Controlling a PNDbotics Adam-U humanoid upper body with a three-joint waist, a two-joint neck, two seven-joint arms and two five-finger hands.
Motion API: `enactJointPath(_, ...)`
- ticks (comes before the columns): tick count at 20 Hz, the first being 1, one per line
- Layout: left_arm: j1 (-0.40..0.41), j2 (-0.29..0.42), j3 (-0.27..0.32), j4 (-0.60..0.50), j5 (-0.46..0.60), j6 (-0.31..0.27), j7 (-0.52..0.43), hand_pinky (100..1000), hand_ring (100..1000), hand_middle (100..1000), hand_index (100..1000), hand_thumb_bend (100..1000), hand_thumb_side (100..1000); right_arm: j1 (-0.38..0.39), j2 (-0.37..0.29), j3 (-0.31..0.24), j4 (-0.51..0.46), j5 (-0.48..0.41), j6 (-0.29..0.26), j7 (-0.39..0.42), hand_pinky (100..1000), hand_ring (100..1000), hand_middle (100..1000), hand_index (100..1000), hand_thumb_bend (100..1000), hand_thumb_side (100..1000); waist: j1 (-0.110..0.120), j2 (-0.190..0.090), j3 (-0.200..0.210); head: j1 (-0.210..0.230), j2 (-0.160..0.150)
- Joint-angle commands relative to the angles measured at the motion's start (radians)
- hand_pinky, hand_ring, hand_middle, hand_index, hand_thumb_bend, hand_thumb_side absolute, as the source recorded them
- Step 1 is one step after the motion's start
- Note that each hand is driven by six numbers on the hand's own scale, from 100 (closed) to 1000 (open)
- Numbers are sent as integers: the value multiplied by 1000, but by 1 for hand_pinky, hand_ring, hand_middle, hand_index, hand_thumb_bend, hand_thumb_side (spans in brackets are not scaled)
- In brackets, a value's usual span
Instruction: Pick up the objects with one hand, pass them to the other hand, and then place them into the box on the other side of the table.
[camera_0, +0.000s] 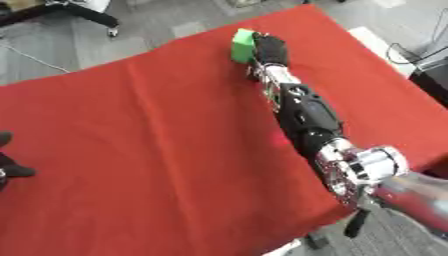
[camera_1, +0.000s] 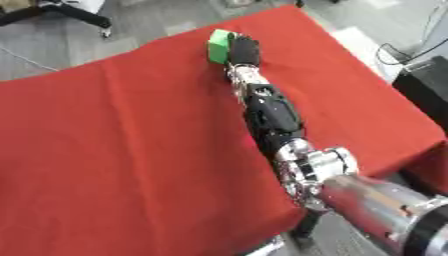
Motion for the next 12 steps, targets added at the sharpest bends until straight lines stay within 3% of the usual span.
enactJointPath(1,-10,5,6,-14,7,2,8,534,834,858,926,350,856,-16,-5,-15,-74,9,3,-51,758,724,127,232,100,100,1,3,-1,2,-9)
enactJointPath(6,-4,9,11,-14,10,4,17,533,832,857,924,345,859,-9,-5,3,-104,-33,-40,-125,760,726,121,225,100,100,-1,0,-7,11,-4)
enactJointPath(12,19,66,30,-14,9,5,39,527,830,857,923,320,873,16,15,101,-218,-101,-120,-163,758,715,139,226,100,100,-7,-13,-26,65,15)
